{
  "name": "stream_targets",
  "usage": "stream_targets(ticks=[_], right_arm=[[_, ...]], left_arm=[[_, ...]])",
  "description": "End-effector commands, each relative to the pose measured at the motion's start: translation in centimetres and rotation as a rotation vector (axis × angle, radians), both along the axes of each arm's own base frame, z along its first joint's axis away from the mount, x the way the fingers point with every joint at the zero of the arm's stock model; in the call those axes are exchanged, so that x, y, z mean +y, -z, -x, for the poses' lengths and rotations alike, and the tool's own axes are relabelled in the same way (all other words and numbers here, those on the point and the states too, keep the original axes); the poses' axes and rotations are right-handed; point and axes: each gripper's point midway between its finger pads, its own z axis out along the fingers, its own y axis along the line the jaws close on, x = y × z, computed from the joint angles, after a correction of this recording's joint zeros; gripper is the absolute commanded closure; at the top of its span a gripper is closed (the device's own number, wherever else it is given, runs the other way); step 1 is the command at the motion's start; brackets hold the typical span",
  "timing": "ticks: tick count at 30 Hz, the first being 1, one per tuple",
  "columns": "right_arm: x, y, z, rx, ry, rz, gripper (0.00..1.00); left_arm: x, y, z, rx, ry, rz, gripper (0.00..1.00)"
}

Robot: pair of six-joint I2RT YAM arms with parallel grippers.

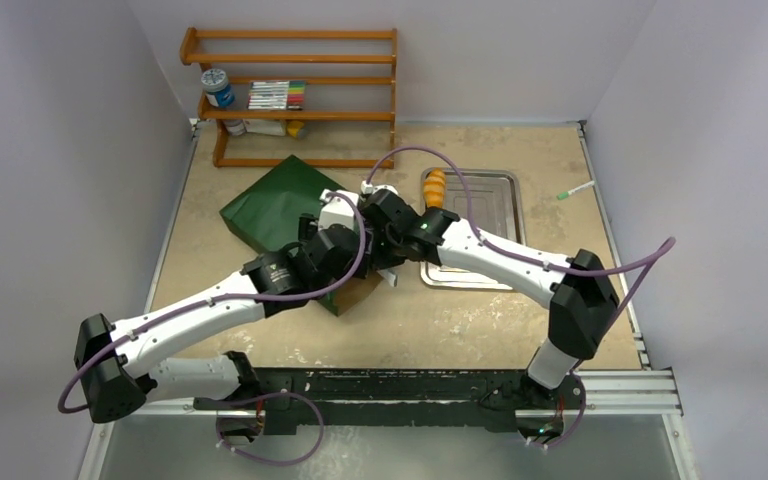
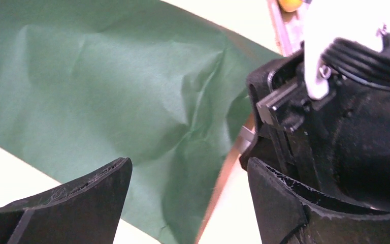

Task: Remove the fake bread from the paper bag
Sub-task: Take out the fake bread from the paper bag.

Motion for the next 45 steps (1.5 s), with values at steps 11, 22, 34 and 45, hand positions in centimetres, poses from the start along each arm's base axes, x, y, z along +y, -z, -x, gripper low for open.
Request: stream_targets(ticks=[11,22,34,45], right_arm=[[0.5,-3.4,-1.1,-0.043,-0.043,-0.111,1.0],[-1.2,-2.2,0.3,-0.011,-0.036,-0.11,1.0],[-2.1,-2.3,1.4,0.0,-0.034,-0.129,1.0],[-3.3,-2.2,1.7,-0.025,-0.012,-0.122,1.0]], left_arm=[[-3.0,6.1,4.6,0.083,0.212,-0.157,0.2],[1.4,4.6,1.8,-0.089,-0.089,-0.287,0.29],[2.4,3.0,0.8,-0.154,-0.194,-0.303,0.38],[4.3,3.5,-2.2,-0.115,-0.275,-0.277,0.54]])
